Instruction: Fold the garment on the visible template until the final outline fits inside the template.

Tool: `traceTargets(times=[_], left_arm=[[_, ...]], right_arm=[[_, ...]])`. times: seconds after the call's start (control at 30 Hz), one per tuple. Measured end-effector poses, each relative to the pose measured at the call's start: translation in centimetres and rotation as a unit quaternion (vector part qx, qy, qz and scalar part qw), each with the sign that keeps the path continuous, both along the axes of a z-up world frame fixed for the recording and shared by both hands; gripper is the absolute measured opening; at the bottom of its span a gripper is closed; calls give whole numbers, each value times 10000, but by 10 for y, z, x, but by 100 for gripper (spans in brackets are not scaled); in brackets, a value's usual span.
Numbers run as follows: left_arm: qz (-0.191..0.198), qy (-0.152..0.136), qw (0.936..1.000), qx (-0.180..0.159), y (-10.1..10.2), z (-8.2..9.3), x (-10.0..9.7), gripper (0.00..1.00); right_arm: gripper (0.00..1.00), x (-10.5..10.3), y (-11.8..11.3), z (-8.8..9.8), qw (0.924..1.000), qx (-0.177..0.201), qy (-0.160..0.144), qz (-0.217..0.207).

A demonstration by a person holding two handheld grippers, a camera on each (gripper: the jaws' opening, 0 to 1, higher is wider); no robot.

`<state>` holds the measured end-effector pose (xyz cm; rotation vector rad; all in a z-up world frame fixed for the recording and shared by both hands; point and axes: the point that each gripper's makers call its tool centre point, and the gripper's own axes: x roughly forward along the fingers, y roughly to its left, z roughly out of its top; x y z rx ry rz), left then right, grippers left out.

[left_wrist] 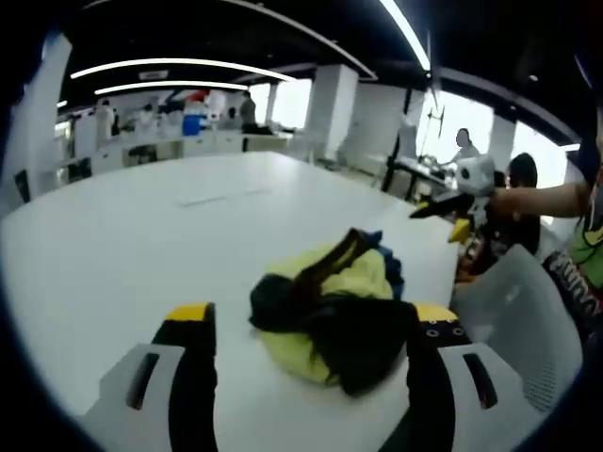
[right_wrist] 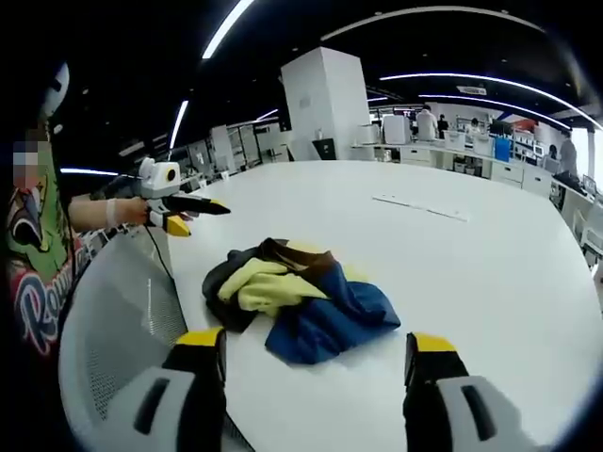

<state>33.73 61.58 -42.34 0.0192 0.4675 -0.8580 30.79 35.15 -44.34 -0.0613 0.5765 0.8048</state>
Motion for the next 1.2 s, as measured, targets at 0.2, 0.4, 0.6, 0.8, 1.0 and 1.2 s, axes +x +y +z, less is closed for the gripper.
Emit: traceTargets(times=[0.2, 0.4, 0.6, 0.8, 1.0, 1.2], left_arm=[[25, 40, 10000, 6, 3, -4, 2, 78], [-20, 69, 10000, 59, 3, -9, 3, 77], [-31, 33, 10000, 58, 3, -9, 5, 71], [-18, 6, 10000, 45, 3, -7, 11, 70], [-32, 19, 10000, 70, 4, -9, 12, 69], [-18, 40, 10000, 75, 4, -11, 11, 66]], right_arm=[[75, 2, -1, -6, 9999, -60, 77, 46], [75, 4, -3, -8, 9999, -65, 109, 63], [73, 6, -4, -8, 9999, -84, 121, 75], [71, 8, -4, -7, 9998, -103, 118, 82], [71, 10, -5, -6, 9998, -112, 88, 100], [69, 13, -5, -5, 9999, -95, 85, 65]])
